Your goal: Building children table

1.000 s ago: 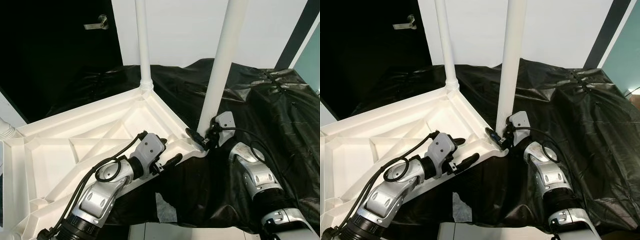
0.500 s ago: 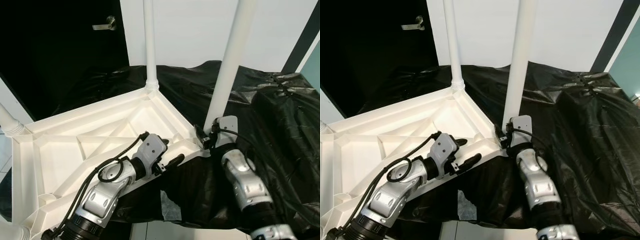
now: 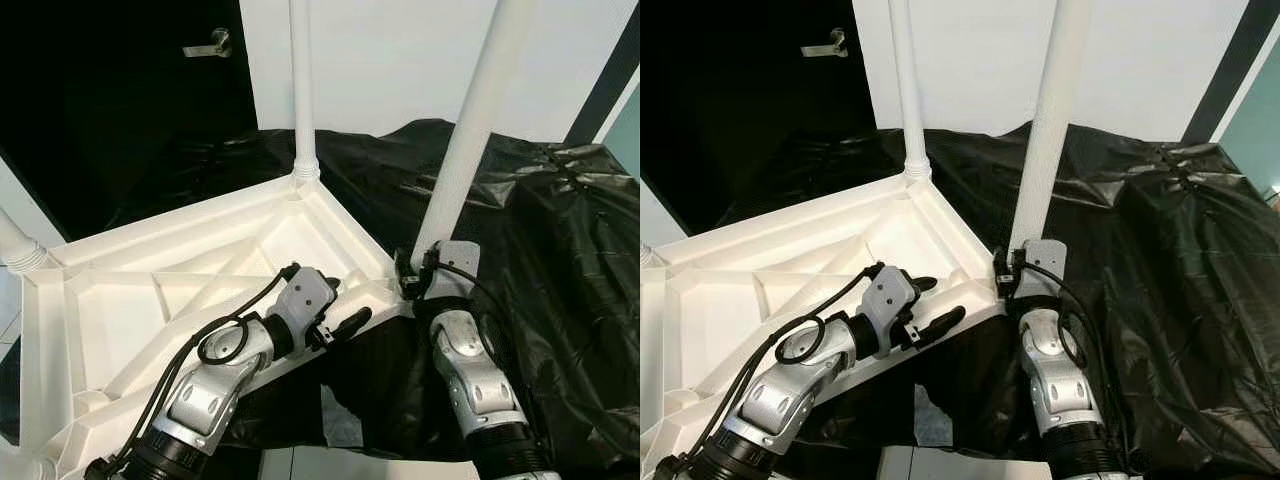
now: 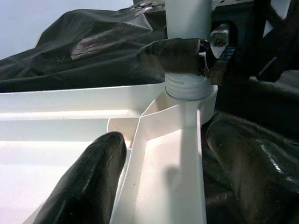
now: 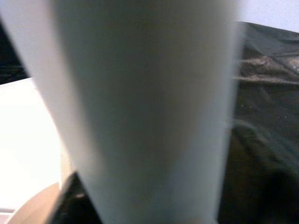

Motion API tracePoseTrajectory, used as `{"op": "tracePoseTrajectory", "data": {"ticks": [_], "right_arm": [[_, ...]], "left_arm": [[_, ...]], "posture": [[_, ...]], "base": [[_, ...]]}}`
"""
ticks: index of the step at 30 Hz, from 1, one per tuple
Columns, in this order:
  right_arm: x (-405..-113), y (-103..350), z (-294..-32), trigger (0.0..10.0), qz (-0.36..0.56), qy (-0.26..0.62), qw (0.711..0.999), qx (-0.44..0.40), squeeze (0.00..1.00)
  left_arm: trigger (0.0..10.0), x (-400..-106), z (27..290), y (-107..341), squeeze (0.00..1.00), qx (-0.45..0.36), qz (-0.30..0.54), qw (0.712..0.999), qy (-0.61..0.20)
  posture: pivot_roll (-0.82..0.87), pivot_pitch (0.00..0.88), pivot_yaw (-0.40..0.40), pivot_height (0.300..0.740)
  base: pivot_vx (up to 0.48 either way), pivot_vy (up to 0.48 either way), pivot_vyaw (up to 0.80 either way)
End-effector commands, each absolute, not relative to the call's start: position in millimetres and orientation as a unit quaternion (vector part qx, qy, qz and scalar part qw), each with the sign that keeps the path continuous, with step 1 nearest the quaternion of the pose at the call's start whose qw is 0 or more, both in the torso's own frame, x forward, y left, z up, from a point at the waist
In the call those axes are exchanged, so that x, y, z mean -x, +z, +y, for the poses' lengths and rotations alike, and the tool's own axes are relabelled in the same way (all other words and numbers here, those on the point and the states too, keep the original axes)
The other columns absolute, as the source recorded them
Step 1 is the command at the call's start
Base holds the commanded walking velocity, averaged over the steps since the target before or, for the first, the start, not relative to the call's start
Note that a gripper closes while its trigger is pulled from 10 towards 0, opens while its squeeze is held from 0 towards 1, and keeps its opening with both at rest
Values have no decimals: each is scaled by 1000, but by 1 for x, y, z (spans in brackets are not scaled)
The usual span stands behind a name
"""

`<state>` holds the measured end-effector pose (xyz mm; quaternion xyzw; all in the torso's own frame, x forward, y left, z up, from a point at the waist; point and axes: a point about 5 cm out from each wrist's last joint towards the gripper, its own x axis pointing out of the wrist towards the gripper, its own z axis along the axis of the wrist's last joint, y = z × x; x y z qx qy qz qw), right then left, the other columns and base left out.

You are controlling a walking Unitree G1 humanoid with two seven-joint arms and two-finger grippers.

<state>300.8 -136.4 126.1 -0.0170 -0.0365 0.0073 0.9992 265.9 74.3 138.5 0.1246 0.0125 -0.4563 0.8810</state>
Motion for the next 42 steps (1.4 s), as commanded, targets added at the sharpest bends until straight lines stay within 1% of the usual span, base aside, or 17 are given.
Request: {"op": "tracePoseTrajectory", "data": {"ticks": [1, 6, 9, 10, 11, 14, 17, 19, 20, 22, 24, 25, 26, 27, 28, 34, 42], "right_arm": [[-297, 126, -144, 10000, -41, 18, 999, 10, 1000], [-292, 128, -158, 10000, -47, 80, 996, 13, 1000], [-291, 128, -161, 10000, -47, 93, 994, 20, 1000], [-290, 128, -165, 10000, -46, 124, 991, 26, 0], [-290, 128, -165, 10000, -46, 124, 991, 26, 0], [-292, 130, -169, 10000, -48, 201, 977, 52, 0], [-294, 131, -169, 10000, -46, 222, 972, 56, 0], [-303, 134, -167, 10000, -41, 267, 960, 70, 0], [-303, 134, -167, 10000, -41, 267, 960, 70, 0], [-313, 137, -163, 10000, -31, 311, 946, 86, 0], [-316, 138, -161, 10000, -30, 328, 939, 98, 0], [-318, 138, -159, 4824, -27, 342, 933, 106, 0], [-318, 138, -159, 4824, -27, 342, 933, 106, 0], [-319, 137, -157, 235, -23, 357, 927, 115, 0], [-319, 134, -156, 0, -14, 372, 920, 122, 0], [-317, 130, -159, 0, -4, 378, 918, 119, 0], [-320, 124, -169, 0, 10, 309, 943, 122, 0]], "left_arm": [[10000, -265, 73, 140, 0, -127, 11, 872, -472], [10000, -264, 76, 139, 0, -128, 13, 872, -472], [10000, -263, 76, 139, 0, -129, 14, 872, -472], [10000, -263, 77, 139, 0, -130, 14, 872, -472], [10000, -263, 77, 139, 0, -130, 14, 872, -472], [10000, -263, 78, 138, 0, -131, 16, 870, -474], [10000, -263, 78, 139, 0, -132, 17, 869, -476], [10000, -263, 79, 139, 0, -135, 17, 868, -478], [10000, -263, 79, 139, 0, -135, 17, 868, -478], [10000, -264, 78, 140, 0, -137, 17, 867, -479], [10000, -264, 79, 140, 0, -137, 16, 867, -479], [10000, -264, 79, 141, 0, -138, 16, 868, -477], [10000, -264, 79, 141, 0, -138, 16, 868, -477], [10000, -264, 80, 141, 0, -139, 16, 869, -475], [10000, -263, 82, 141, 0, -140, 17, 872, -470], [10000, -262, 82, 141, 0, -138, 17, 874, -466], [10000, -258, 80, 139, 0, -133, 21, 874, -467]], "posture": [[-27, 0, -22, 740], [-25, 0, -23, 740], [-25, 0, -23, 740], [-24, 0, -20, 740], [-24, 0, -20, 740], [-23, 0, -14, 740], [-24, 0, -10, 740], [-22, 0, -6, 740], [-22, 0, -6, 740], [-14, 0, -10, 740], [-6, 0, -12, 740], [1, 0, -17, 740], [1, 0, -17, 740], [11, 0, -26, 740], [16, 0, -31, 740], [21, 0, -40, 740], [10, 0, -35, 740]], "base": [[0, 0, 0], [0, 0, 0], [0, 0, 0], [0, 0, 0], [0, 0, 0], [0, 0, 0], [0, 0, 0], [0, 0, 0], [0, 0, 0], [0, 0, 0], [0, 0, 0], [0, 0, 0], [0, 0, 0], [0, 0, 0], [0, 0, 0], [0, 0, 0], [0, 0, 0]]}}
